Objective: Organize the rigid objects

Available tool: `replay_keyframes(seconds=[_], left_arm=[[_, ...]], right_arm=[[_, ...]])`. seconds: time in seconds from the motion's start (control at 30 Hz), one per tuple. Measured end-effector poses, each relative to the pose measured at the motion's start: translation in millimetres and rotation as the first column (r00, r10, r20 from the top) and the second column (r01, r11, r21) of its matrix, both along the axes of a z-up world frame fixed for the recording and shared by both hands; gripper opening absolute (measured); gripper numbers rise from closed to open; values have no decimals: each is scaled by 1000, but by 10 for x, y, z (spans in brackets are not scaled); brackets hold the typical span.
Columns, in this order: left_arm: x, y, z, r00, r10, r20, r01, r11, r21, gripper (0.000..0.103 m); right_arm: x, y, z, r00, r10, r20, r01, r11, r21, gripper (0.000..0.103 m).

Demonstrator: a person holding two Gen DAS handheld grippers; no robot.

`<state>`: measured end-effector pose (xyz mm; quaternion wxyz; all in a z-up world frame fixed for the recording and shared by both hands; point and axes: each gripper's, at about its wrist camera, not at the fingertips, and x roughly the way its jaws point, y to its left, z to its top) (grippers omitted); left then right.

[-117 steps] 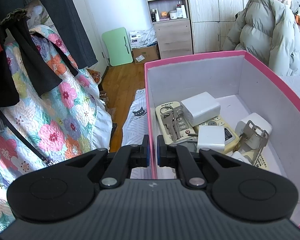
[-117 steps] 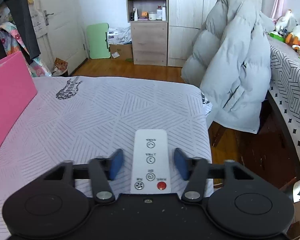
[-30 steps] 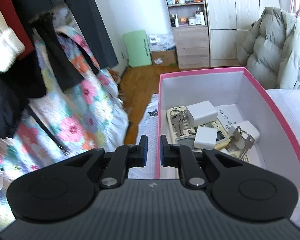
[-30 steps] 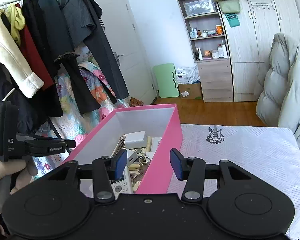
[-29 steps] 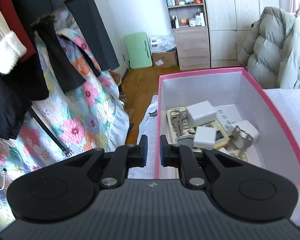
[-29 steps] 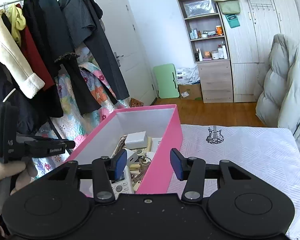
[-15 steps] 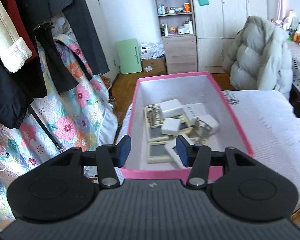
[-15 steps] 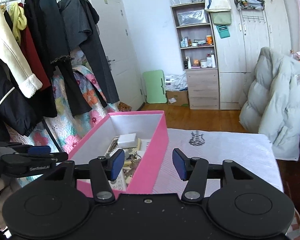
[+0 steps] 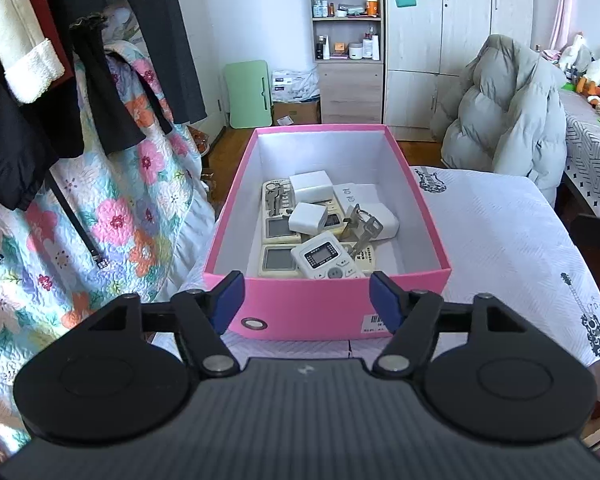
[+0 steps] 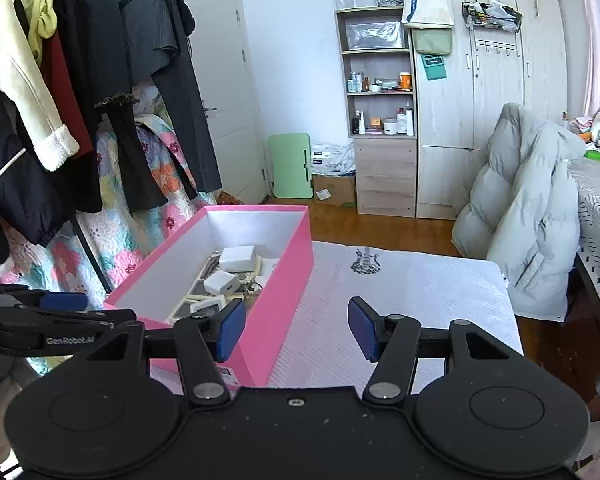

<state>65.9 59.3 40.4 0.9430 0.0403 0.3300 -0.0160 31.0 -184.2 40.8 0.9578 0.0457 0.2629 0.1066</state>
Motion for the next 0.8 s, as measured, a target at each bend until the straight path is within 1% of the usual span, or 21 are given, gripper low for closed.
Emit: replay_keyframes(seconds=[0.03, 0.1, 0.13, 0.17, 0.2, 0.23, 0.27, 0.3, 0.33, 0.43, 0.67, 0.8], left_arm=[[-17, -1, 2, 1000, 2, 2, -2, 1000, -1, 75], [-32, 0, 14, 1000, 3, 9, -3, 1000, -8, 81], [-39, -5, 15, 1000, 3, 10, -3, 1000, -11, 82], [-54, -8, 15, 1000, 0, 10, 0, 1000, -16, 82], [-71, -9, 10, 1000, -4, 11, 4, 1000, -19, 83], [-77, -14, 3, 1000, -5, 7, 6, 1000, -22, 86], [-81, -22, -6, 1000, -4, 2, 4, 1000, -23, 87], [-83, -24, -15, 1000, -3, -1, 3, 1000, -22, 90], [-84, -28, -20, 1000, 0, -5, 0, 1000, -21, 92], [-80, -19, -20, 1000, 8, -13, -8, 999, -31, 94], [-50, 16, -38, 998, 47, -38, -48, 998, -45, 97], [-32, 2, -66, 998, 33, -50, -36, 998, -58, 97]], right_arm=[[-1, 4, -1, 1000, -3, 0, 3, 1000, -2, 66], [26, -11, -7, 999, -27, -30, 27, 1000, 2, 76], [32, -22, -13, 998, -44, -46, 44, 999, 0, 79], [31, -26, -19, 997, -57, -50, 57, 998, -9, 85], [21, -23, -21, 997, -71, -44, 70, 997, -22, 89], [6, -24, -25, 996, -82, -40, 81, 996, -29, 92], [-7, -28, -27, 995, -91, -41, 90, 995, -31, 98], [-14, -31, -28, 994, -96, -45, 95, 995, -28, 101], [-24, -40, -33, 994, -97, -48, 96, 995, -23, 102], [-14, -41, -62, 993, -95, -67, 94, 995, -14, 102], [-16, -19, -85, 991, -107, -82, 103, 993, -48, 102], [-33, -13, -88, 990, -109, -90, 105, 993, -48, 102]])
